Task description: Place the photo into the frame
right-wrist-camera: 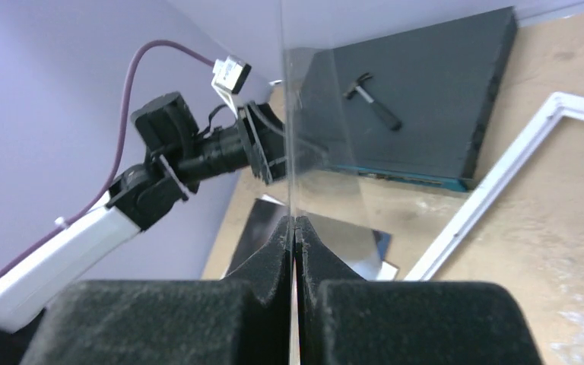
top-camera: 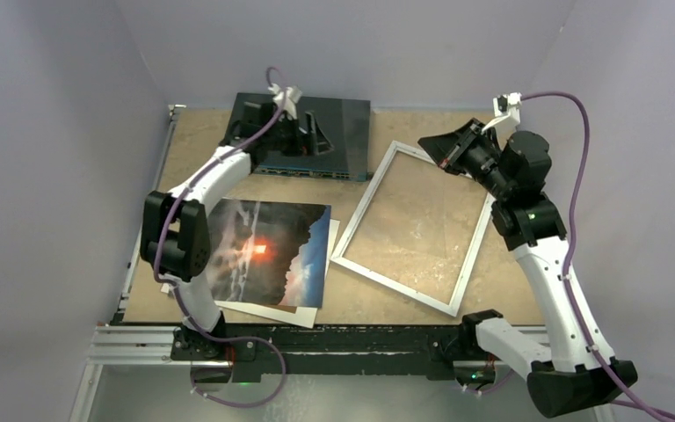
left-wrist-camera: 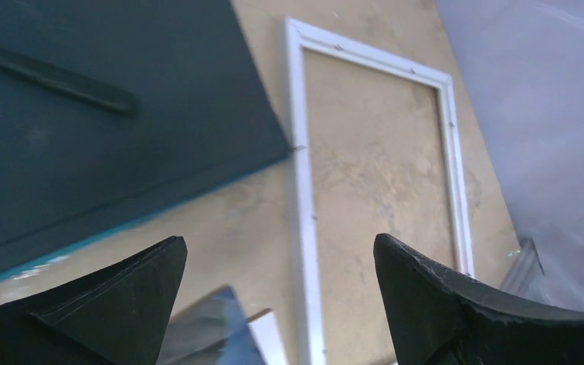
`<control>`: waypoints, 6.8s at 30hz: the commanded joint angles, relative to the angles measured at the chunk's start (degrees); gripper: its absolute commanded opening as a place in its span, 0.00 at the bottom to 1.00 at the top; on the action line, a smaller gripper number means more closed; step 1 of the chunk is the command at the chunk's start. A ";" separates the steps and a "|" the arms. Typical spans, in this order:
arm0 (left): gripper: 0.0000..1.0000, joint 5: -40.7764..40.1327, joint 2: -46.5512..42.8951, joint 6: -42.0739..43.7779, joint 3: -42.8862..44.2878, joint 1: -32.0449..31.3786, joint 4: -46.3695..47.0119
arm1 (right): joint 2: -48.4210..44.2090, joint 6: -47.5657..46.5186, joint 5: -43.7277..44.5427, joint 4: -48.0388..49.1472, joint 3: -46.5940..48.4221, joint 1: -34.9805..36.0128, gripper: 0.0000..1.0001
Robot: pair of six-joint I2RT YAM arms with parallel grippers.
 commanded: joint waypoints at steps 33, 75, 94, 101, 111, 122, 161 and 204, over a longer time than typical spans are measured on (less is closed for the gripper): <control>0.91 0.17 -4.07 10.35 -3.24 10.78 -8.69 | 5.89 -4.56 33.22 3.10 -28.97 -0.80 0.00; 0.86 1.20 -2.49 15.72 -5.63 -0.22 -10.91 | 8.40 -7.87 31.63 4.42 -28.81 -5.16 0.00; 0.69 2.00 4.89 16.98 -7.00 -10.31 -5.85 | 8.45 -6.52 31.70 5.93 -32.85 -5.20 0.00; 0.76 0.17 6.81 17.64 -6.88 -11.81 -5.30 | 8.40 -5.96 32.02 7.14 -34.00 -5.20 0.00; 0.74 -2.61 8.76 18.72 -7.48 -12.67 -5.71 | 10.32 -2.97 32.84 7.85 -36.07 -5.19 0.00; 0.70 -2.10 6.56 18.42 -8.14 -12.66 -4.79 | 12.98 -0.87 35.15 5.88 -34.63 -5.16 0.03; 0.70 -3.22 3.69 19.75 -8.57 -12.68 -4.59 | 10.35 0.56 38.22 0.40 -31.92 -5.65 0.93; 0.68 -2.34 2.09 19.26 -8.55 -11.83 -5.25 | 14.41 2.01 42.06 -0.41 -28.70 -9.90 0.99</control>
